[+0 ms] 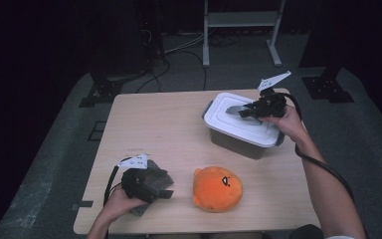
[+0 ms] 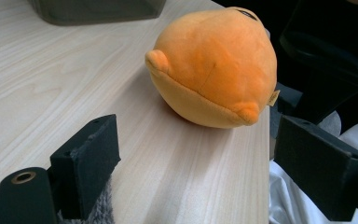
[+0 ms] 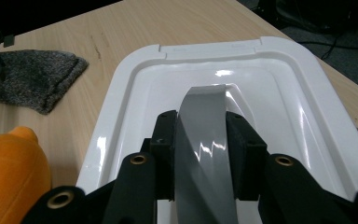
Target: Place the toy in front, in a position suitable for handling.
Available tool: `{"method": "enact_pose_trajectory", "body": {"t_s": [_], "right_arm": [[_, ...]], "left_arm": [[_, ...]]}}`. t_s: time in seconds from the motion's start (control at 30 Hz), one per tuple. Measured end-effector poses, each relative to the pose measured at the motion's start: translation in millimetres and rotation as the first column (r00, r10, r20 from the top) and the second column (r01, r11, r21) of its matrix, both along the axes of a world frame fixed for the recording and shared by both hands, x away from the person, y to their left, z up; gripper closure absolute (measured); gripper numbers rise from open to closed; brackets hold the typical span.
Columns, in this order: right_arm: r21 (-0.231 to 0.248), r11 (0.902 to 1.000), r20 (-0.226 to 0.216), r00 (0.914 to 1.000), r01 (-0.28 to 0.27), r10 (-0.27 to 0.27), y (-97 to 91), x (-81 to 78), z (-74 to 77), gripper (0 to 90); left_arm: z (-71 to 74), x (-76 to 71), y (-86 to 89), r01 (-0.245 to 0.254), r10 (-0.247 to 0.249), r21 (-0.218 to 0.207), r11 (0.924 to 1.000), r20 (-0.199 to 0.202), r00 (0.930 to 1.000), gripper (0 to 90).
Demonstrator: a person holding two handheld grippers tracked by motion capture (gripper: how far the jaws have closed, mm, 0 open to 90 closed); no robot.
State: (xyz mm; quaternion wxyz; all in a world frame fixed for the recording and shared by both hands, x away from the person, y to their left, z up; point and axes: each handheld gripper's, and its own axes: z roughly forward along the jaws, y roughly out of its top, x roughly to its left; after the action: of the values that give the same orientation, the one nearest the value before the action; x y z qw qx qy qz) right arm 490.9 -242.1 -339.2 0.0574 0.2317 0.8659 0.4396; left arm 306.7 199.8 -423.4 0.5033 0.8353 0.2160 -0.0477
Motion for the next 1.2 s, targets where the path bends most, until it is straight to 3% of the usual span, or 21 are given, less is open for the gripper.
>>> {"method": "enact_pose_trajectory", "body": {"t_s": [0.8, 1.2], "right_arm": [[-0.022, 0.996, 0.008, 0.9962, -0.087, 0.087, 41.2, -13.1, 1.9, 66.0], [-0.021, 0.9898, 0.014, 0.9899, -0.141, 0.141, 62.4, -17.5, 1.7, 66.0]], "left_arm": [[0.2, 2.2, 0.6, -0.001, 0.001, 0.008, 1.0, -0.001, 1.0, 11.1], [1.1, -0.1, 4.6, -0.009, 0.009, 0.01, 0.9999, 0.001, 1.0, 10.5]]}}
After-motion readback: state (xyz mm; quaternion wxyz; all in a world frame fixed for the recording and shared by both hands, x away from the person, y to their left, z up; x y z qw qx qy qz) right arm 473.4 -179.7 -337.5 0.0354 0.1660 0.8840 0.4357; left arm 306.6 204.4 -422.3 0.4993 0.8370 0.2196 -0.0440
